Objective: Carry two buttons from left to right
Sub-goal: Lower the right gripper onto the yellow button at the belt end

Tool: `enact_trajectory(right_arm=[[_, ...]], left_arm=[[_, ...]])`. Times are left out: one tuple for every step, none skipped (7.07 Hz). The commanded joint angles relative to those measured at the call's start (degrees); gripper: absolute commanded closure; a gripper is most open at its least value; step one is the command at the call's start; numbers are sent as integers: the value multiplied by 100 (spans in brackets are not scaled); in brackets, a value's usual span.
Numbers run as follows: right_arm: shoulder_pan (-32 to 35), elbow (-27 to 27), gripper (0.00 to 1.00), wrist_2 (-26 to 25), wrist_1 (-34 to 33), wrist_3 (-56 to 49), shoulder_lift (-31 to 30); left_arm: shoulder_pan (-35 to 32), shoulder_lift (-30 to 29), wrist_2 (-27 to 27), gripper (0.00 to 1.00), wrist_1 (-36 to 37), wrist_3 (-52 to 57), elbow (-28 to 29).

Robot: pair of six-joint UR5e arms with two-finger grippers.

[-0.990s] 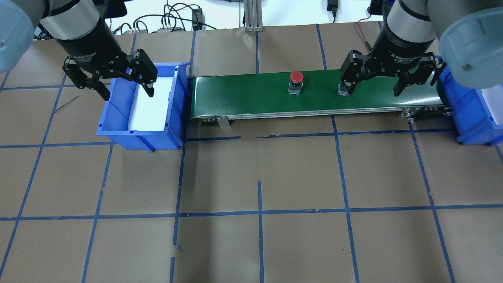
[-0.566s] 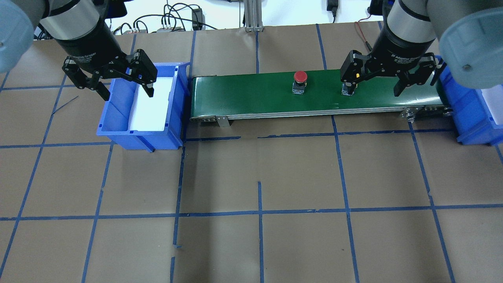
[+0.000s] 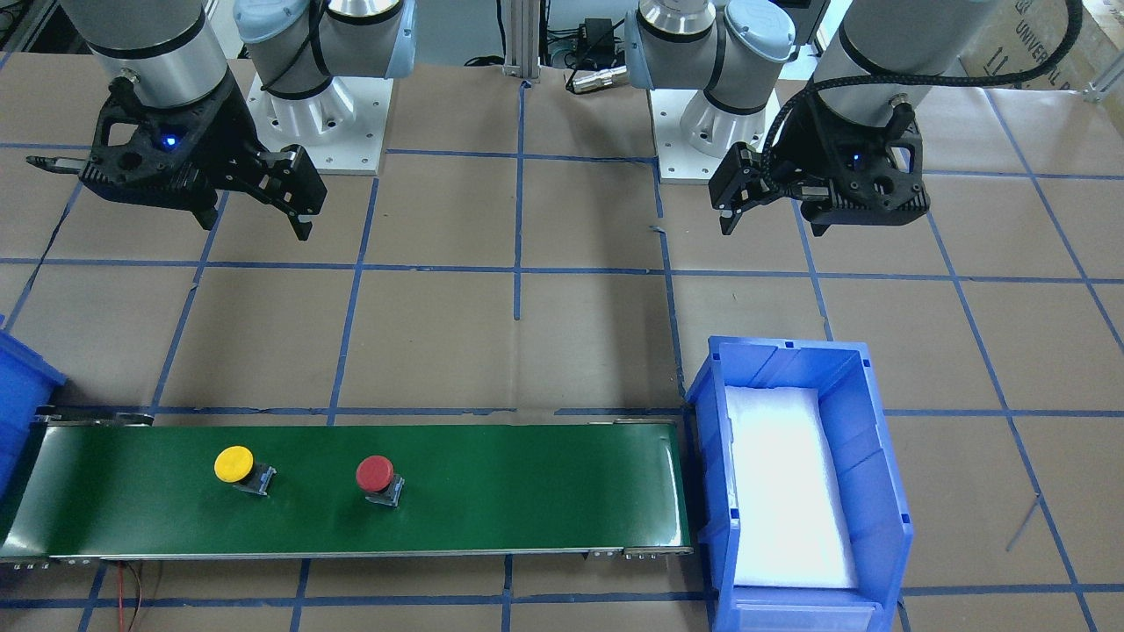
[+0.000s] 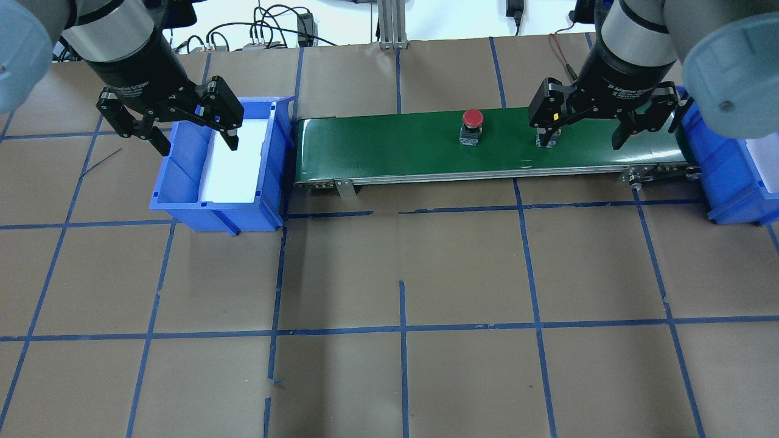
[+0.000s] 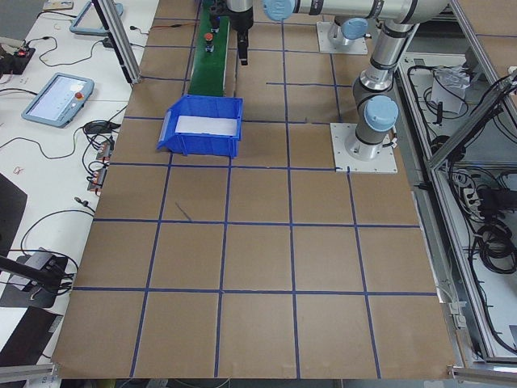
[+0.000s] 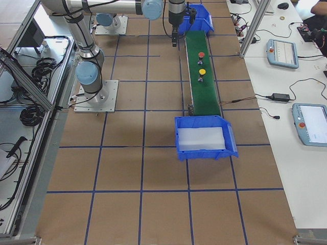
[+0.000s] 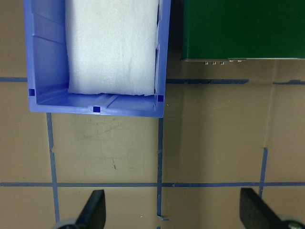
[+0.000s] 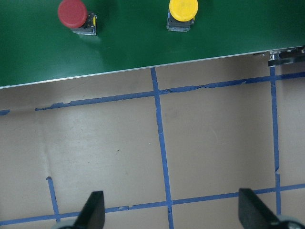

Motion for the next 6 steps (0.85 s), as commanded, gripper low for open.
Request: enact_trajectory(right_arm=[[12,4,0,26,-6,9,6],[21,-4,0,35,-6,0,15],[-23,-13,0,-34,-6,-26,-11],[-49,-48,0,-44,55,-9,14],[-128,-92,0,-44,47,18,58],[-128,-101,0,-44,99,1,50]], left_arm=[[-9,6,0,0,3,0,-6],[0,-3,0,0,3,0,-6],[0,-3,0,0,3,0,-6],[-9,-3,0,0,3,0,-6],[-9,-3,0,0,3,0,-6],[-9,-3,0,0,12,0,-6]])
